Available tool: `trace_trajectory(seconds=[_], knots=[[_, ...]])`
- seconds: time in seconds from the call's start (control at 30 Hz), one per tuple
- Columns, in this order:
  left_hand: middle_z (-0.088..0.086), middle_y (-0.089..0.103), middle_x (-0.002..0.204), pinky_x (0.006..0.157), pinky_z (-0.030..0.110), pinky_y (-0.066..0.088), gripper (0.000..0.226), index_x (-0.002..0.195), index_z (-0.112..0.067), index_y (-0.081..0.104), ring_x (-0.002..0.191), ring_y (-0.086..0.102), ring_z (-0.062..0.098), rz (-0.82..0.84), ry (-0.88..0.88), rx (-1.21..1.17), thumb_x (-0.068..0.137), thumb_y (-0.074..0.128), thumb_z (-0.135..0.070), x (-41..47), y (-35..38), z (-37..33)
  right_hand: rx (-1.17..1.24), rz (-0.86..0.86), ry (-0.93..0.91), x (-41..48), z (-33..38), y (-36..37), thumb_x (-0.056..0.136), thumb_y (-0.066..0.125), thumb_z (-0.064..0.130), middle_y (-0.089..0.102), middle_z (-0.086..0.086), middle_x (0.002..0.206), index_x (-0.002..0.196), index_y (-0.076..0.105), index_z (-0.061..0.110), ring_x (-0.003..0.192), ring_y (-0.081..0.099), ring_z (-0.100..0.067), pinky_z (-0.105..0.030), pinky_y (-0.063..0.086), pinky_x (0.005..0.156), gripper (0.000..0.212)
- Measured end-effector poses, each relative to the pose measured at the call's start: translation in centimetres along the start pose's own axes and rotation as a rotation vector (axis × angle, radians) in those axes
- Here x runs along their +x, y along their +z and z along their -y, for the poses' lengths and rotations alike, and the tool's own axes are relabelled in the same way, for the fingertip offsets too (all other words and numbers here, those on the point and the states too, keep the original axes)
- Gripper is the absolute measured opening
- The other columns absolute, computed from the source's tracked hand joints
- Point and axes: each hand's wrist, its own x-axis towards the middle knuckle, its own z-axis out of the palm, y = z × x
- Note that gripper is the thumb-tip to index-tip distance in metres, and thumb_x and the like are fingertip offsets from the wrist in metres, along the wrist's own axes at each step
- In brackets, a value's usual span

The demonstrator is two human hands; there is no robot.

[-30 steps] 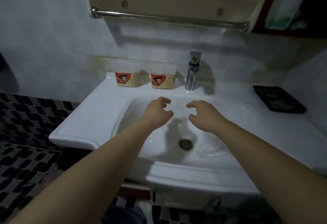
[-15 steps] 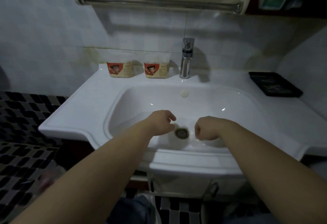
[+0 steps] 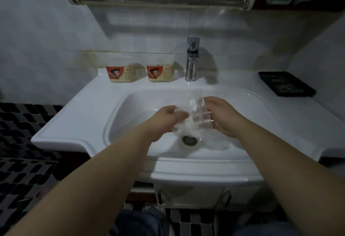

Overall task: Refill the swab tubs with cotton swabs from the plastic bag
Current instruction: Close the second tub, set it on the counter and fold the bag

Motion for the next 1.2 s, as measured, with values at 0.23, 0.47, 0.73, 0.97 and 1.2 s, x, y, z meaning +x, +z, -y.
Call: trace_trajectory(seconds=[0.23,0.47,0.73,0.97,1.2], knots=[[0.001,0.074,0.089,0.088,0.039,0.058,0.013,0.1,-0.014,0.068,0.091,0.073,0.017,-0.008,0.005,-0.031,0.094,0.072,-0.025,0.0,0.1,0.0,-0.205,0.001,-0.108,0.1,-0.8,0.0,0.093,0.073,0.031,0.066,-0.005,0.089,0.097,0.064,0.015,0.07,0.067,-0.018,-0.037,0.058,0.064,0.019],[0.004,0.072,0.086,0.073,0.032,0.055,0.013,0.096,-0.012,0.068,0.087,0.065,0.021,0.006,-0.039,-0.509,0.093,0.071,-0.024,0.7,-1.4,-0.8,-0.069,-0.185,-0.14,1.0,-0.7,-0.9,0.092,0.072,0.008,0.068,-0.012,0.077,0.096,0.077,0.006,0.055,0.056,-0.013,-0.024,0.048,0.054,0.006],[0.005,0.061,0.076,0.055,0.019,0.05,0.034,0.077,-0.015,0.051,0.06,0.058,0.012,-0.103,0.066,-0.55,0.089,0.061,0.015,0.8,-2.5,-0.5,-0.129,-0.012,-0.075,0.6,-0.7,-0.8,0.093,0.066,0.0,0.067,0.003,0.097,0.11,0.074,0.02,0.079,0.063,-0.012,-0.028,0.055,0.06,0.028],[0.005,0.059,0.079,0.068,0.02,0.052,0.019,0.09,-0.007,0.06,0.072,0.058,0.014,0.053,0.073,-0.431,0.087,0.062,0.012,0.6,-1.5,-0.4,-0.006,-0.152,-0.064,1.3,-0.8,-0.8,0.096,0.069,0.029,0.078,0.009,0.092,0.088,0.077,0.015,0.094,0.074,-0.016,-0.037,0.054,0.074,0.019],[0.005,0.057,0.064,0.056,0.022,0.049,0.009,0.08,0.0,0.063,0.057,0.052,0.014,-0.259,0.036,-0.655,0.089,0.067,0.001,0.7,-2.1,-1.0,0.015,-0.28,0.007,1.2,-0.5,-1.7,0.091,0.073,0.016,0.076,-0.007,0.1,0.098,0.077,0.003,0.086,0.071,-0.019,-0.028,0.054,0.063,0.015]])
